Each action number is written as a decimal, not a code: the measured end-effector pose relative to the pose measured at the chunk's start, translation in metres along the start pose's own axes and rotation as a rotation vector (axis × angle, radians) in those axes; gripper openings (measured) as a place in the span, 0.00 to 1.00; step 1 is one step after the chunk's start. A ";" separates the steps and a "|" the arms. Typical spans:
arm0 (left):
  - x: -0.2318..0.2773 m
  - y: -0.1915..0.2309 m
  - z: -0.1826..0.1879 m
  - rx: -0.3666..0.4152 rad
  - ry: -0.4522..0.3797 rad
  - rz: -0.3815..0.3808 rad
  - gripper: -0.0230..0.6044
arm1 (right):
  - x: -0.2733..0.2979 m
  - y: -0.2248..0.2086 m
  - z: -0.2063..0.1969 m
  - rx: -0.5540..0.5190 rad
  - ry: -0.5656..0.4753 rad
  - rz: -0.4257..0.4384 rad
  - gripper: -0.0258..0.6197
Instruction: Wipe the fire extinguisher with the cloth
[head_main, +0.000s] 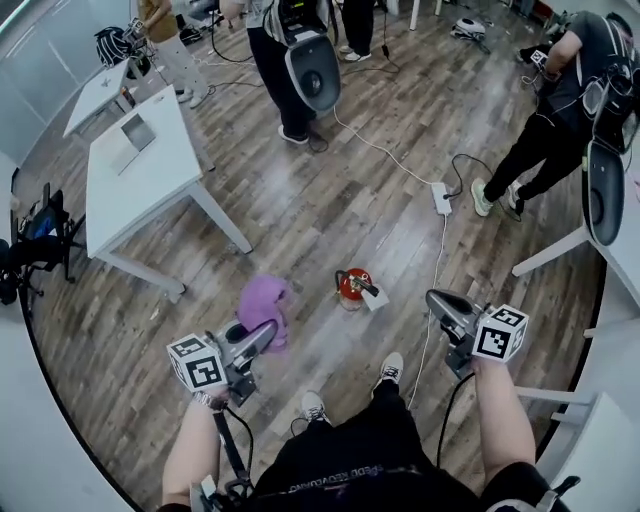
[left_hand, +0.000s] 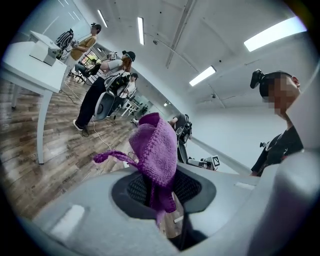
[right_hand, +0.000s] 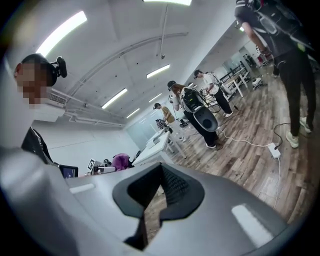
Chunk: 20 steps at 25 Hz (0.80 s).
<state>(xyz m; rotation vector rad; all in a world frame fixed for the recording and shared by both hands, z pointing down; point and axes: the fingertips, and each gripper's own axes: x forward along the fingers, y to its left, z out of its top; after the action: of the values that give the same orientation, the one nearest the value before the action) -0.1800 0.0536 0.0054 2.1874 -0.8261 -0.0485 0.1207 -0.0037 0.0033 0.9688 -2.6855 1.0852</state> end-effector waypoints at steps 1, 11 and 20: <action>-0.009 -0.002 0.001 0.007 0.002 -0.010 0.17 | -0.004 0.009 -0.005 0.003 -0.020 -0.015 0.04; -0.103 -0.026 -0.036 0.010 0.008 -0.079 0.17 | -0.048 0.109 -0.082 0.026 -0.068 -0.154 0.04; -0.105 -0.062 -0.068 -0.002 0.021 -0.112 0.17 | -0.075 0.156 -0.119 0.053 -0.088 -0.166 0.04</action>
<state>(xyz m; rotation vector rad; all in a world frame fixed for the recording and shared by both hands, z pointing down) -0.2088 0.1887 -0.0133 2.2266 -0.6906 -0.0820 0.0708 0.1984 -0.0243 1.2515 -2.5975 1.1098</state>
